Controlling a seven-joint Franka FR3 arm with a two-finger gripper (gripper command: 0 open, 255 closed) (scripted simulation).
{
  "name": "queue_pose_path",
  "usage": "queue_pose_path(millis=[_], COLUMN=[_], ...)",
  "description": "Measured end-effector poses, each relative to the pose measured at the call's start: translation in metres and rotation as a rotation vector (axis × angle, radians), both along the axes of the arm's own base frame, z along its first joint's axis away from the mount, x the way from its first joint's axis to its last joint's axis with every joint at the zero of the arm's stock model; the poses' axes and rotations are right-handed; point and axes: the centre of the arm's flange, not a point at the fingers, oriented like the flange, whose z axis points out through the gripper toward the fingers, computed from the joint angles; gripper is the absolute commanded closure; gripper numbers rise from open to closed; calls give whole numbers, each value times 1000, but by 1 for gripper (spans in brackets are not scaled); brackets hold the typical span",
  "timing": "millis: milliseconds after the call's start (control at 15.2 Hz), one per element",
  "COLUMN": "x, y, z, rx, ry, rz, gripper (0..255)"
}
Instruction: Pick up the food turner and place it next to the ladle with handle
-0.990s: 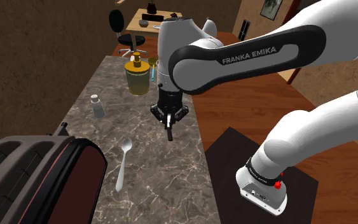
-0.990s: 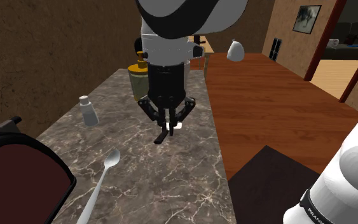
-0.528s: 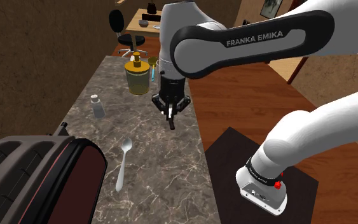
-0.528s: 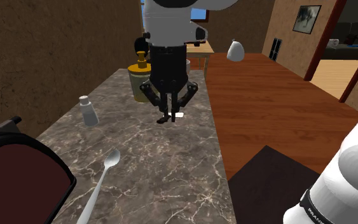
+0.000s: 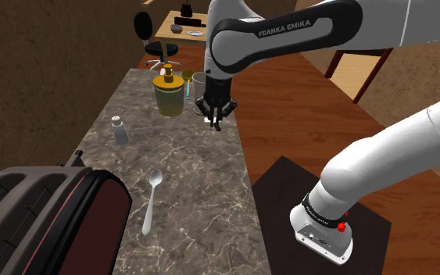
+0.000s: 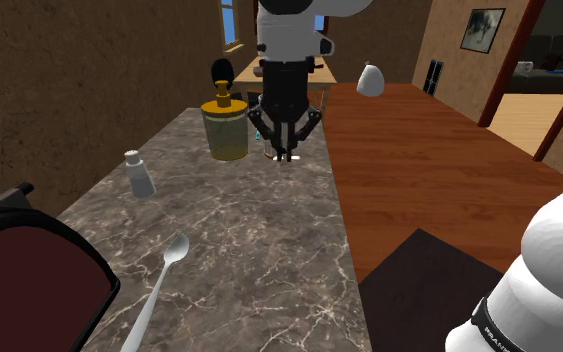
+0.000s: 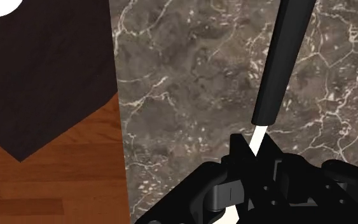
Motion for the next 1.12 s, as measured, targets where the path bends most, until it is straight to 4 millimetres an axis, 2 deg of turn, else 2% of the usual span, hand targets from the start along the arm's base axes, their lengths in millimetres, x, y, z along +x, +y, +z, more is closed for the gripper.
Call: queue_pose_path(millis=[594,1122], x=[65,123], y=[-96,-190], z=[4,1], rx=[0,0], ry=[0,0], rz=[0,0], gripper=[255,255])
